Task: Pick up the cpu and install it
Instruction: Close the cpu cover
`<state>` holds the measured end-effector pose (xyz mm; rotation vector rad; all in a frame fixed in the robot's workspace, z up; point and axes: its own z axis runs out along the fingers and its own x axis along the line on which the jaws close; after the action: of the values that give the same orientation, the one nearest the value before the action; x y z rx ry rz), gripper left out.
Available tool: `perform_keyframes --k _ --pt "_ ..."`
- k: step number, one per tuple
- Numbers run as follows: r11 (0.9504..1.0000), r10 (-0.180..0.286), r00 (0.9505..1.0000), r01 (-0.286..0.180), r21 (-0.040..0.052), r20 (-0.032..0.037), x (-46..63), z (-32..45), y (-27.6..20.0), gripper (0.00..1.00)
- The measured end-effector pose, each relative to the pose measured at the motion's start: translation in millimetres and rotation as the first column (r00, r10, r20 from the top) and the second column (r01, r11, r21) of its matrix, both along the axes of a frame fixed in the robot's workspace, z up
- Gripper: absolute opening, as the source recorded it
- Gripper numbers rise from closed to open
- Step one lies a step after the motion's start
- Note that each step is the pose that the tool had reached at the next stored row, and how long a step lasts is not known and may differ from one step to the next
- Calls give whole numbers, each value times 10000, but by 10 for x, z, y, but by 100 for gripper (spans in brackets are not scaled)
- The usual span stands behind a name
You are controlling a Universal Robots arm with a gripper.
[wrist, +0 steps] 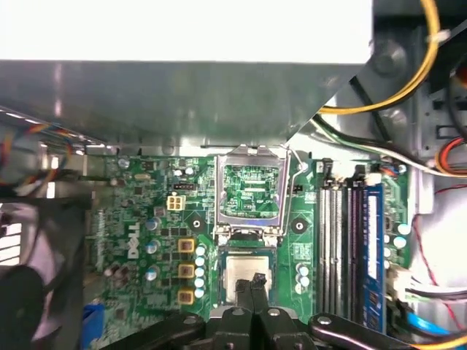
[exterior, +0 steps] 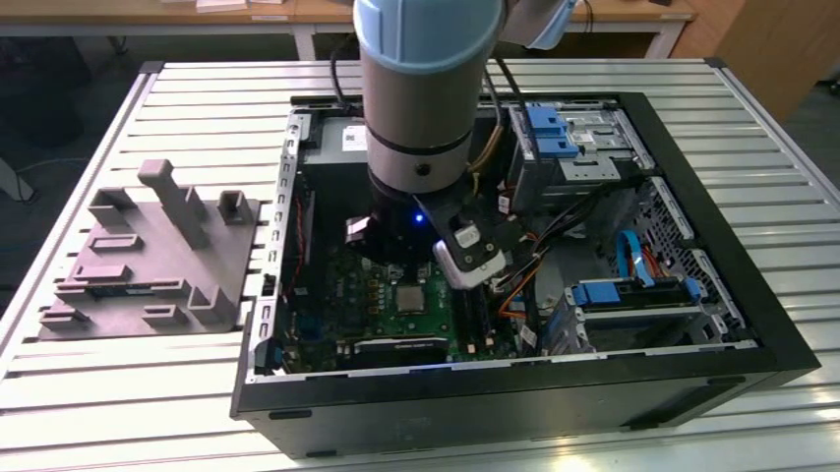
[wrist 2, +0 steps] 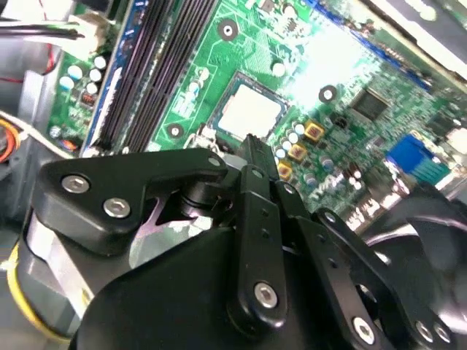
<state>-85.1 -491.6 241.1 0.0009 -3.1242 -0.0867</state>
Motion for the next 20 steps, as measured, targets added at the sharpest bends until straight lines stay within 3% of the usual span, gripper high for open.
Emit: perform_keyframes --k 5,12,16,20 --pt "10000 -1 10000 1 -8 -1 0 200 7 11" --pt "10000 50 10000 -50 -8 1 0 210 7 11" --pt "9971 757 9971 -757 -10 -1 0 209 7 11" --pt "9891 1470 9891 -1470 -9 -1 0 203 7 11"
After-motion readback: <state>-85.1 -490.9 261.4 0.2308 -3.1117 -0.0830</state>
